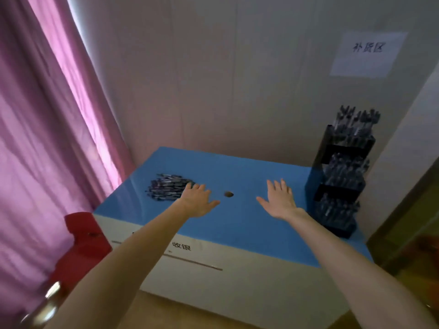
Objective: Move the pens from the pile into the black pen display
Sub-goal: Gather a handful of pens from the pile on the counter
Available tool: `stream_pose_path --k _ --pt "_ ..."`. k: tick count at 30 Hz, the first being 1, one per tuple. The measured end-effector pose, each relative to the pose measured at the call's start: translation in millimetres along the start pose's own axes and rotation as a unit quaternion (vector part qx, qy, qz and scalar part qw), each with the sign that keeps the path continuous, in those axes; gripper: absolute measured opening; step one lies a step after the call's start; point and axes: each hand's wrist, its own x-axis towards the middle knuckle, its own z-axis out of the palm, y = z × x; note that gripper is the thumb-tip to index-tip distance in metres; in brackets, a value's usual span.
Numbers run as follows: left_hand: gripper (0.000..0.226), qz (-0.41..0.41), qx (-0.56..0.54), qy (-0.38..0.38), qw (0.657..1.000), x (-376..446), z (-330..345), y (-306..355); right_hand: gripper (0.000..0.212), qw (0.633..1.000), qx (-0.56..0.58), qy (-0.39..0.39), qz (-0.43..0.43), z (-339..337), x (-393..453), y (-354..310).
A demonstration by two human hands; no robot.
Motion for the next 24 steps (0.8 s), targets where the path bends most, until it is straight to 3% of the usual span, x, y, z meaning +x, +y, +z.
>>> stream_pose_path --k 4,11,16,24 --pt "0.076 -0.040 -0.058 0.006 0.998 -3.8 6.9 -102.8 0.088 0.991 0.129 -0.006 0.023 -1.9 60.2 -112.3" --pt "0.066 -0.065 -0.077 0.028 0.994 6.4 11.4 -248.0 0.087 0.990 0.129 -0.044 -0.020 5.5 144.8 -238.2" --pt "0.061 -0.060 -0.102 0.012 0.993 29.8 32.3 -305.4 0.081 0.988 0.134 -0.063 -0.039 32.7 179.9 -280.9" --pt "0.053 -0.029 -0.116 -0.017 0.993 117.3 71.0 -340.3 0.067 0.980 0.106 -0.130 -0.107 80.0 263.8 -293.5"
